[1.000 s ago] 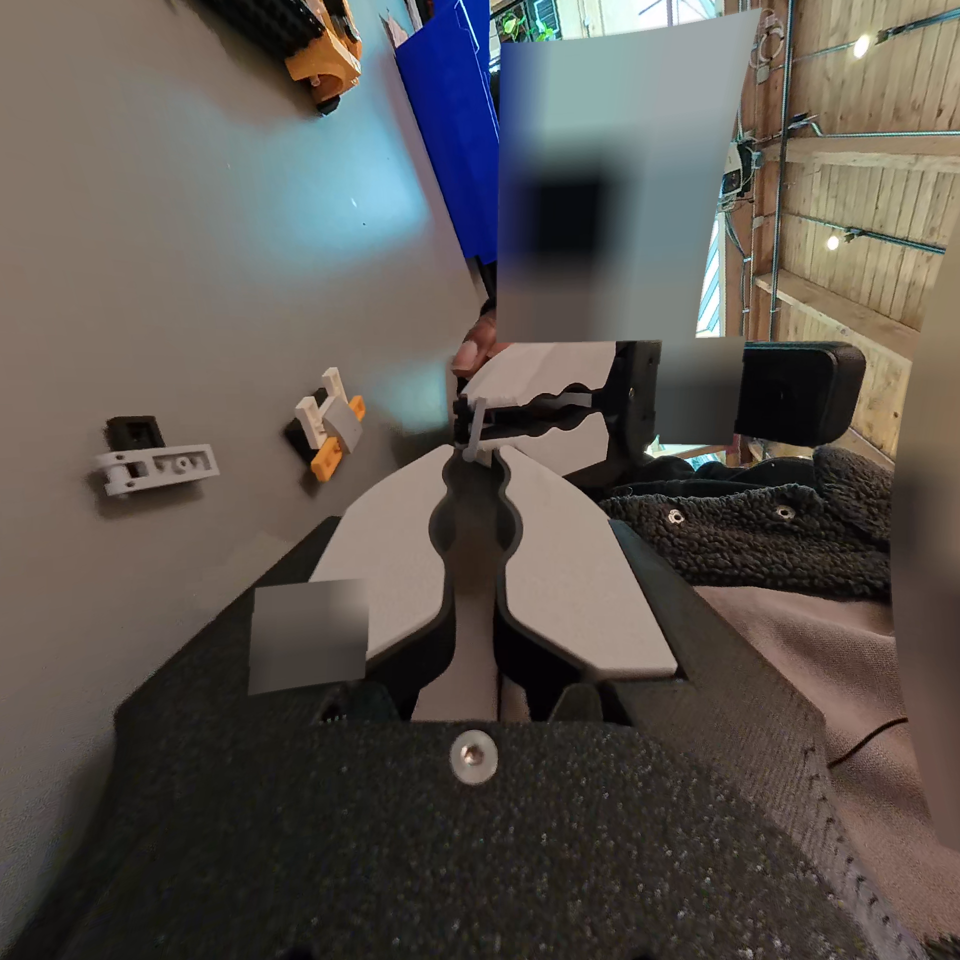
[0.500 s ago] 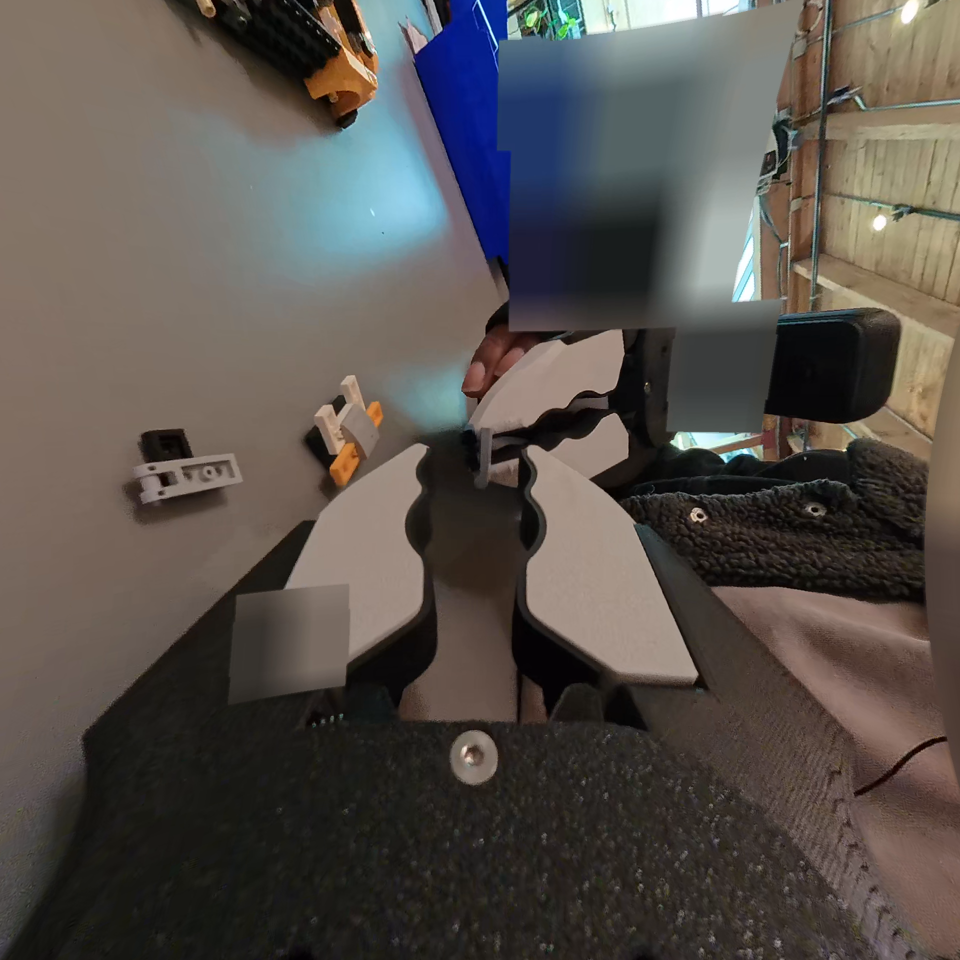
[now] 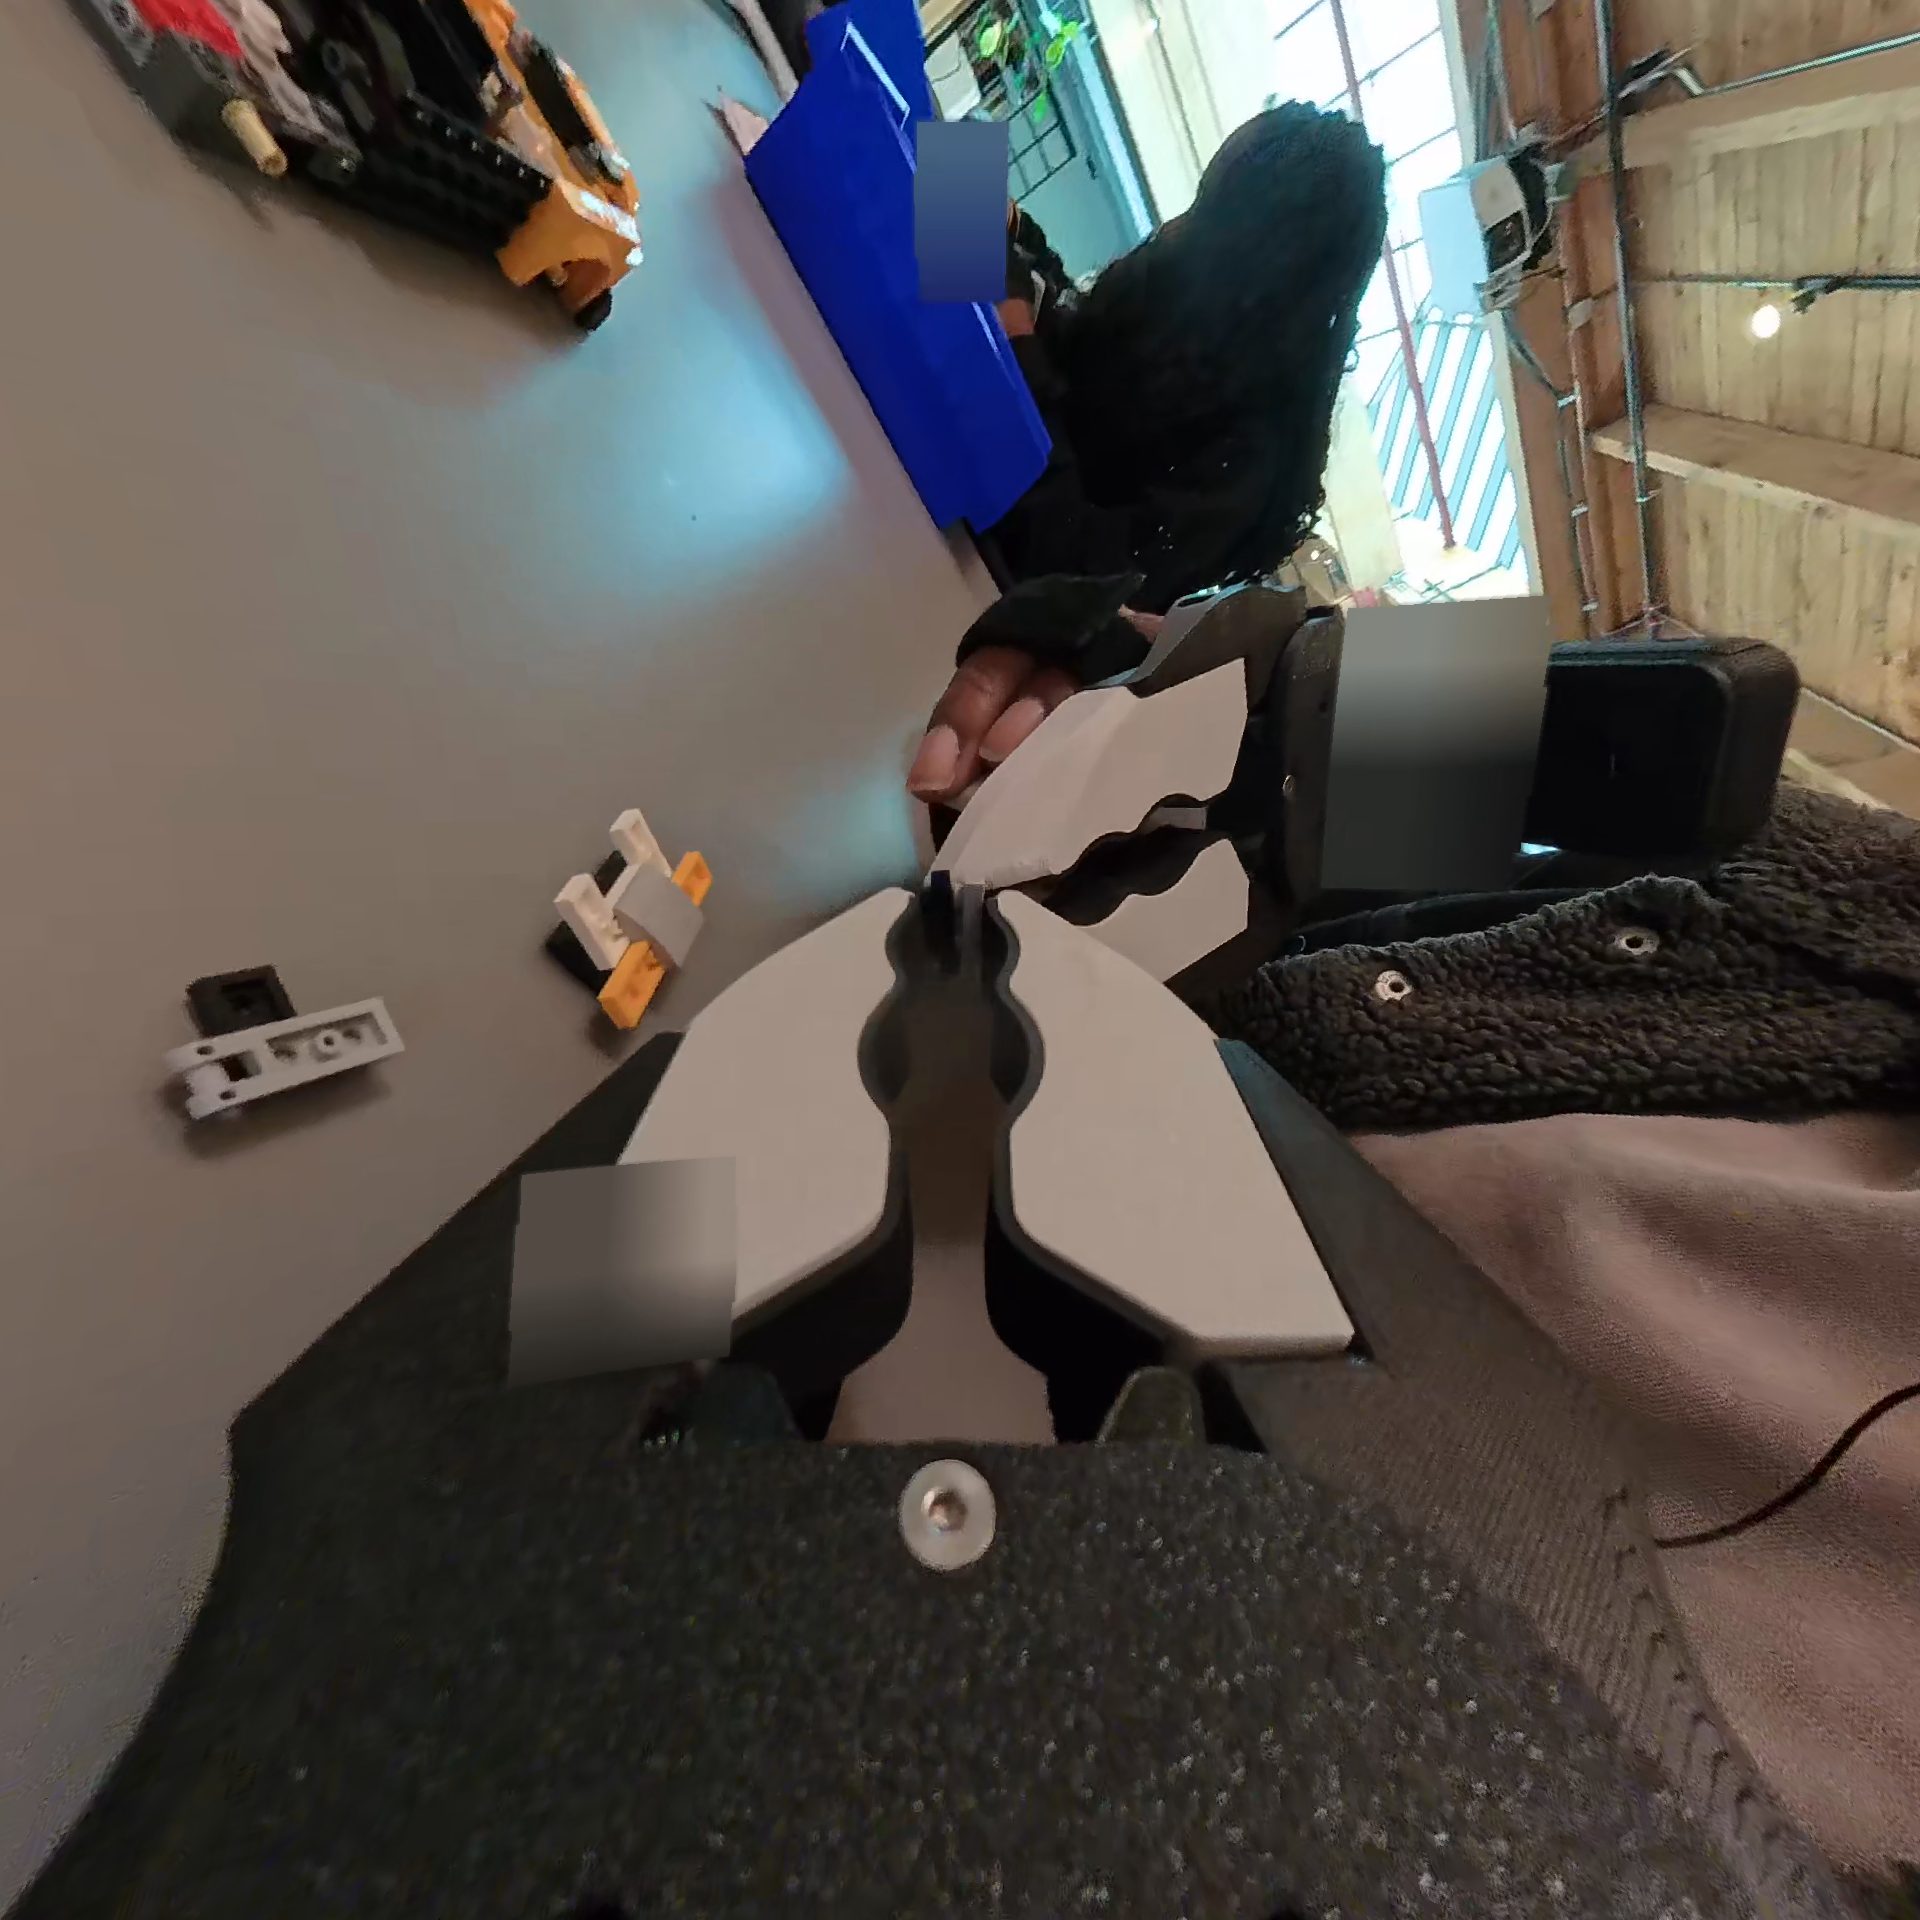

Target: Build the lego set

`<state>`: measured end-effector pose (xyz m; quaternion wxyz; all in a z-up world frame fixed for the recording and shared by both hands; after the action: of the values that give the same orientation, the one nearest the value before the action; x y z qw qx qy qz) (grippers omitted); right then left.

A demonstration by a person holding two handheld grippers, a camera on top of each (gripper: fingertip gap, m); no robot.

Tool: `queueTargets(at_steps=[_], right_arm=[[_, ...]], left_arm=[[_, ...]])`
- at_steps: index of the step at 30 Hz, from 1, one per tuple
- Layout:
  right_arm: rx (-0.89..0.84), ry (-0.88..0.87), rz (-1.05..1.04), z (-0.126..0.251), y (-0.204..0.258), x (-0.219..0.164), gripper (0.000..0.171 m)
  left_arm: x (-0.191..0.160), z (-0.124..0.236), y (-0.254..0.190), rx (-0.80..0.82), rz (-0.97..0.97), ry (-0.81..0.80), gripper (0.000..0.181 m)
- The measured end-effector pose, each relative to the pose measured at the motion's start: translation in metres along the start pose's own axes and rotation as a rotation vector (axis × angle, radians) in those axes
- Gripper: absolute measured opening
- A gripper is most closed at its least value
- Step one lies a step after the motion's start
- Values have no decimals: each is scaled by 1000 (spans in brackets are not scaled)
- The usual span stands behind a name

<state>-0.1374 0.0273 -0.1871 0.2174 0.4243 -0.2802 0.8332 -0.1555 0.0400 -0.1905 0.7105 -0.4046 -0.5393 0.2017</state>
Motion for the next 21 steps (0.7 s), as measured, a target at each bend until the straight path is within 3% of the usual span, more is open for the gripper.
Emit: queueTargets(at_steps=[15, 21], right_arm=[[-269, -200, 84, 9, -15, 31, 8], [-303, -234, 137, 10, -14, 36, 8]], left_arm=[[30, 9, -21, -121, 47, -292, 10], [31, 12, -26, -113, -36, -316, 10]])
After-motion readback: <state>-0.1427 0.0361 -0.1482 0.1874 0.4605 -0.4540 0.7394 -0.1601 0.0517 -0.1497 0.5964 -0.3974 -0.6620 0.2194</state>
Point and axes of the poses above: each gripper's, where its closed fingertips meet, z back along the fingers, x out of its top, y = z × x across the jaws, the point moved 2 cm from there along z, back along the fingers, and after that the axes turned 6 degrees about -z, right-handed, at the moved point
